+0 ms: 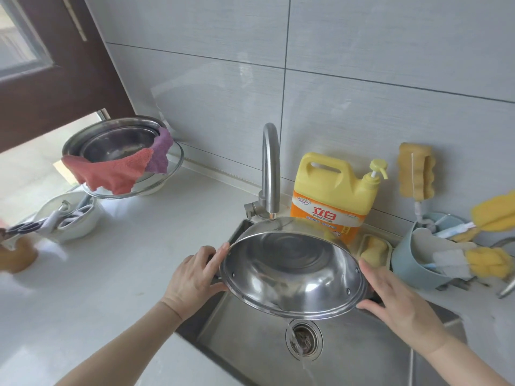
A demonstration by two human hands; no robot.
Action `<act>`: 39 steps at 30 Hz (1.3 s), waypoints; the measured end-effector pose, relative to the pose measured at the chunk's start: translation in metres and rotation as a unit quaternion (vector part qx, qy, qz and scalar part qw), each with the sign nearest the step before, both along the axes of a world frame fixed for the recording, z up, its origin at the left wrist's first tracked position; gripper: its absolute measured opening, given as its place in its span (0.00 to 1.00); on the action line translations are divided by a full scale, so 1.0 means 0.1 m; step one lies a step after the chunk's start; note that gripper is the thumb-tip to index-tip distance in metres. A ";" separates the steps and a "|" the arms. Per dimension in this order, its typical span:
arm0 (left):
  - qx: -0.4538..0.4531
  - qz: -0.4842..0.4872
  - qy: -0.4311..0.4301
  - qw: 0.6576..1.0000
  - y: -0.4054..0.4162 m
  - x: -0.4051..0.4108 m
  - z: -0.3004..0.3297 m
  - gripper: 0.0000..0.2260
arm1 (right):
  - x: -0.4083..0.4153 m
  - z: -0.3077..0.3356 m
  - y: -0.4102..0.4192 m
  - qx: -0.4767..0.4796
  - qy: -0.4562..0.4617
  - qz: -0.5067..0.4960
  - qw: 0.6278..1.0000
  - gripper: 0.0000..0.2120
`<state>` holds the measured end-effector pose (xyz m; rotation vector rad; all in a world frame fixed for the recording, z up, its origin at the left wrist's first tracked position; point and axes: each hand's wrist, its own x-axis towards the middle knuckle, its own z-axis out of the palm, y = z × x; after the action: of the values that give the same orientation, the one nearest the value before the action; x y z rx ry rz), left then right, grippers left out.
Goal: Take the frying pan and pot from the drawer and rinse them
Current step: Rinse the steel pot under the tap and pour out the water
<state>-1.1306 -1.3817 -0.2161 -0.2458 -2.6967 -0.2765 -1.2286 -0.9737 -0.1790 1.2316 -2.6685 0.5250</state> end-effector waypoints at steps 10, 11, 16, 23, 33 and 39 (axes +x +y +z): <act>0.043 0.040 0.003 0.998 -0.45 0.33 -0.03 0.43 | -0.21 -0.04 -0.63 0.005 0.011 0.091 0.996 0.64; 0.042 0.045 0.008 0.998 -0.49 0.36 -0.02 0.38 | -0.23 -0.03 -0.68 0.006 0.018 0.096 0.995 0.65; 0.048 0.061 0.013 0.997 -0.66 0.46 -0.04 0.35 | -0.27 -0.02 -0.89 0.000 0.043 0.120 0.992 0.65; 0.046 0.050 0.013 0.998 -0.57 0.34 -0.02 0.41 | -0.28 -0.05 -0.74 0.011 0.025 0.095 0.995 0.64; 0.013 -0.045 0.013 0.999 0.00 -0.24 -0.01 0.59 | -0.08 0.09 0.00 0.026 -0.018 -0.030 0.999 0.61; 0.001 -0.053 0.010 0.999 0.18 -0.35 -0.01 0.60 | -0.08 0.13 0.21 0.036 0.019 -0.047 0.998 0.36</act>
<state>-1.1655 -1.3637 -0.2176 -0.3901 -2.6674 -0.3063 -1.2368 -0.9529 -0.1661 1.1150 -2.7198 0.3926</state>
